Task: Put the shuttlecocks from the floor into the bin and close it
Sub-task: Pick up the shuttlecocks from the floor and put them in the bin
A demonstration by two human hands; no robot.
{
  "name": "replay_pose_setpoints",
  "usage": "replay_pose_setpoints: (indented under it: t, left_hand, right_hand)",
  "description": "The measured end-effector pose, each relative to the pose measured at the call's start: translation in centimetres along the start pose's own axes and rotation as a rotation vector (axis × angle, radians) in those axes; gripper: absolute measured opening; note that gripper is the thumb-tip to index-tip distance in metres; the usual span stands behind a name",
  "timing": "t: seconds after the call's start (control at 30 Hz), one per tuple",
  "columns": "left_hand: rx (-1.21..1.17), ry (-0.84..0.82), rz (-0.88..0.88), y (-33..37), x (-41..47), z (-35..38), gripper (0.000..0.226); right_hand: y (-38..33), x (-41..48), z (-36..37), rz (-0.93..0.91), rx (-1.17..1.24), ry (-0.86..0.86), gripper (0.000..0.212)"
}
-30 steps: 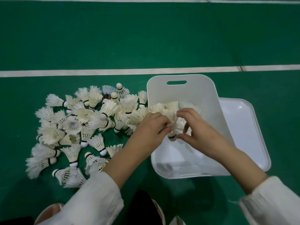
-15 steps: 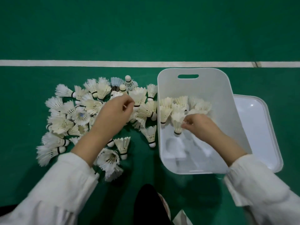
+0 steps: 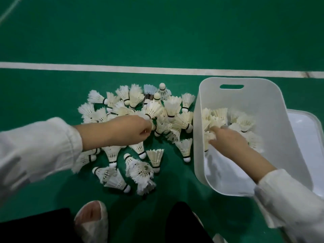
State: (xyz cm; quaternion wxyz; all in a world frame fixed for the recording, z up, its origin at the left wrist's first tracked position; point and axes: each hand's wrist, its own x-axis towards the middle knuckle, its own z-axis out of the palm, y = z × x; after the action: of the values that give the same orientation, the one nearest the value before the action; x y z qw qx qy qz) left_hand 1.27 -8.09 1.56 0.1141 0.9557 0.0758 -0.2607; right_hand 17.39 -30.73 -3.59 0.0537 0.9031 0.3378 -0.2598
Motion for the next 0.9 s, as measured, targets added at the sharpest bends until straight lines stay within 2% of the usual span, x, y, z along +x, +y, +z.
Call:
replay_pose_setpoints:
  t: [0.13, 0.27, 0.33, 0.4, 0.5, 0.6, 0.67, 0.8, 0.9]
  left_hand:
    - [0.049, -0.059, 0.022, -2.6, -2.6, -0.3, 0.021]
    - [-0.042, -0.007, -0.05, -5.1, -3.1, 1.9, 0.018]
    - [-0.114, 0.039, -0.065, -5.5, -3.1, 4.4, 0.018]
    - [-0.15, 0.089, -0.023, -5.1, -3.1, 7.6, 0.021]
    - [-0.147, 0.196, 0.165, -3.4, -3.2, 12.3, 0.028]
    - [-0.111, 0.28, 0.329, -2.0, -3.6, 15.3, 0.014]
    - [-0.095, 0.278, 0.388, -1.5, -3.8, 16.6, 0.019]
    - [-0.031, 0.263, 0.414, -2.2, -3.8, 18.1, 0.018]
    - [0.032, 0.257, 0.413, -3.0, -3.9, 18.3, 0.029]
  right_hand:
    - [-3.9, -3.2, -3.6, -0.101, 0.11, 0.315, 0.029]
    - [-10.0, -5.1, -4.8, -0.29, 0.145, 0.431, 0.024]
    - [-12.6, -4.3, -3.1, -0.382, 0.169, 0.372, 0.021]
    - [-14.4, -2.7, 0.0, -0.404, 0.14, 0.236, 0.019]
    - [-15.6, -0.3, 5.1, -0.371, 0.072, 0.034, 0.033]
    - [-15.7, 0.9, 8.6, -0.304, 0.063, -0.056, 0.046]
    - [-15.3, 1.3, 10.0, -0.245, 0.097, -0.077, 0.04]
    - [-14.5, 1.6, 10.3, -0.2, 0.221, -0.041, 0.013]
    - [-13.9, 1.0, 9.5, -0.202, 0.307, 0.079, 0.012]
